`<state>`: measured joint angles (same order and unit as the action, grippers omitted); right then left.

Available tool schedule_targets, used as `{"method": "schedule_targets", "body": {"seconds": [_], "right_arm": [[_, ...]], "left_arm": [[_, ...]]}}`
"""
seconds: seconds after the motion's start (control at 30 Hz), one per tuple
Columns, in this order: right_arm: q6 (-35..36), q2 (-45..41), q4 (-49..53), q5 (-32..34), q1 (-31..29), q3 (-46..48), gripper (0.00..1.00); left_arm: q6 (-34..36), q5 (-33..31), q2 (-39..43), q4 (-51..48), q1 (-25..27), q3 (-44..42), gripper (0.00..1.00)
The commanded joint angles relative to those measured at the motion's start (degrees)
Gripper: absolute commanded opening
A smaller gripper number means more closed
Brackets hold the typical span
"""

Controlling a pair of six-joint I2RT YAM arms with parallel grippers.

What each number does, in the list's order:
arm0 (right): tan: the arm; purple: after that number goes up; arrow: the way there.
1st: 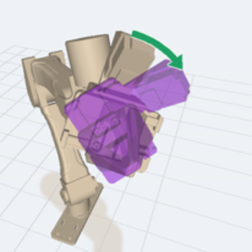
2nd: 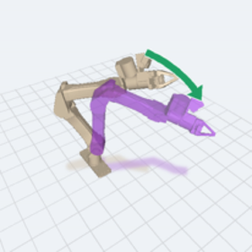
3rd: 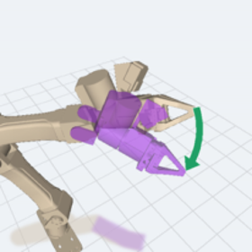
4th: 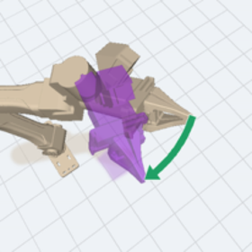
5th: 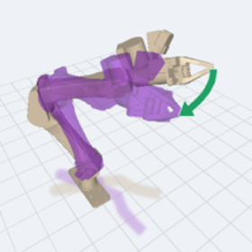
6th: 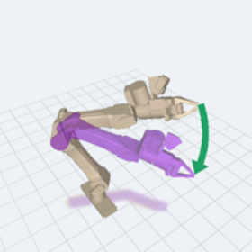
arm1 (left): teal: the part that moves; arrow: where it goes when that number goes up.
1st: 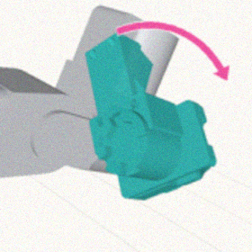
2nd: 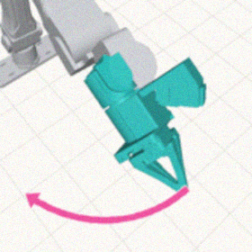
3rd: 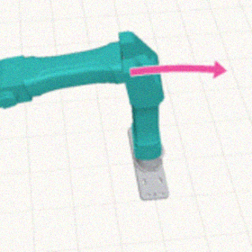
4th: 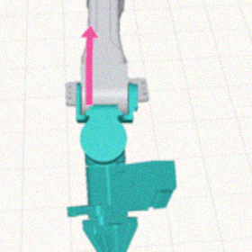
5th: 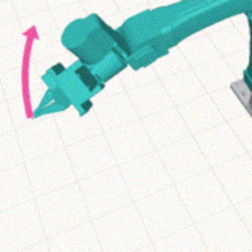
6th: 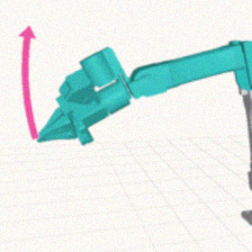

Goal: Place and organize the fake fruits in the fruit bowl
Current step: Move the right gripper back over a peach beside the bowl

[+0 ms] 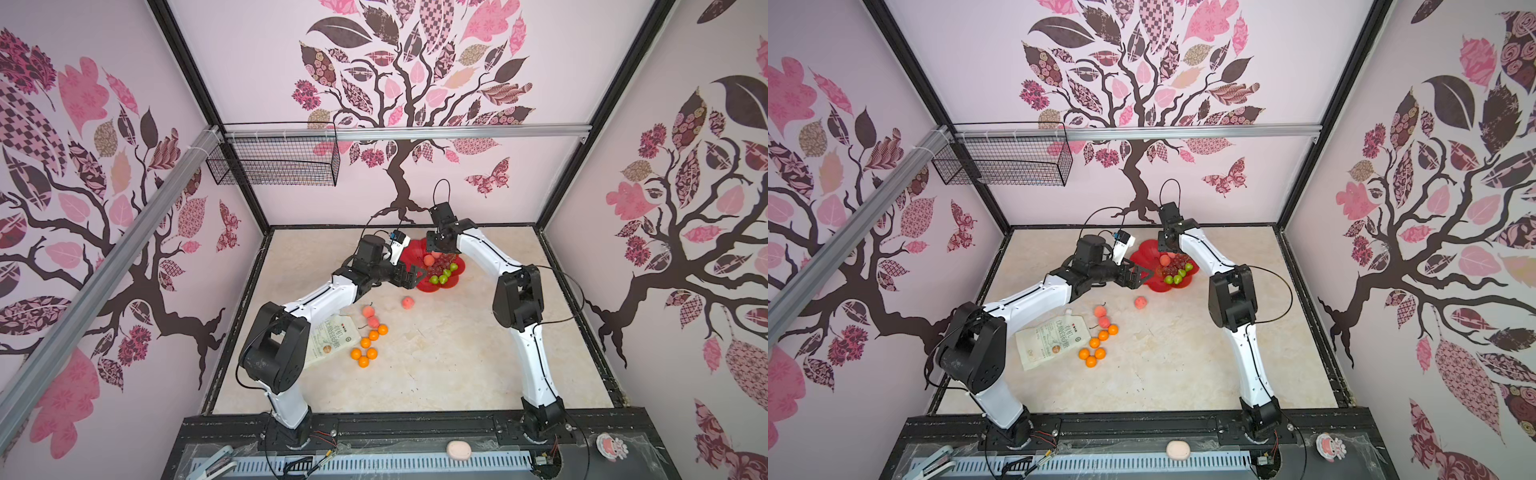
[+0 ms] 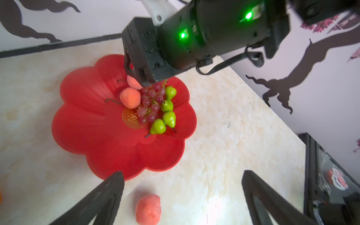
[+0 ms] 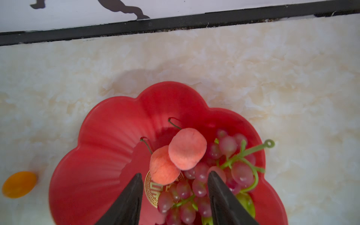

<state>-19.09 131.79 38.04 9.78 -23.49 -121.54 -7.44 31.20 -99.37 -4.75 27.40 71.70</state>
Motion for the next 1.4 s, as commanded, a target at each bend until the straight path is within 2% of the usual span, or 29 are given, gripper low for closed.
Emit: {"method": "schedule_targets", "body": {"seconds": [0.0,0.17,0.3,0.43,0.67,0.87,1.1,1.37], "right_arm": [[-0.3,-7.3,-2.7,1.1,-2.6,3.5,0.56],[-0.5,-11.2,-2.2,2.8,-6.1,8.2,0.56],[-2.5,-13.6,-0.4,2.4,-7.7,11.7,0.56],[-4.6,-17.0,-0.6,0.8,-9.8,16.9,0.56],[-8.4,-21.7,0.4,-0.1,-15.9,24.7,0.56],[-12.2,-22.6,0.2,-1.0,-18.2,29.1,0.56],[-14.6,-19.5,1.1,-2.8,-19.0,28.0,0.56],[-14.3,-15.7,2.2,-0.8,-19.3,26.4,0.57]], "left_arm": [[7.5,9.9,-0.1,-7.7,-1.4,4.9,0.98],[12.2,15.1,-0.4,-12.6,-4.7,6.3,0.98],[15.2,15.6,0.0,-15.2,-8.2,7.0,0.99],[19.1,11.1,1.7,-17.1,-10.3,6.2,0.98],[25.9,2.2,5.8,-18.0,-10.3,2.8,0.98],[29.5,0.2,7.9,-18.0,-10.7,0.7,0.98],[31.0,3.9,7.7,-18.9,-14.1,0.7,0.98],[31.3,9.8,6.8,-20.8,-16.0,2.3,0.98]]}}
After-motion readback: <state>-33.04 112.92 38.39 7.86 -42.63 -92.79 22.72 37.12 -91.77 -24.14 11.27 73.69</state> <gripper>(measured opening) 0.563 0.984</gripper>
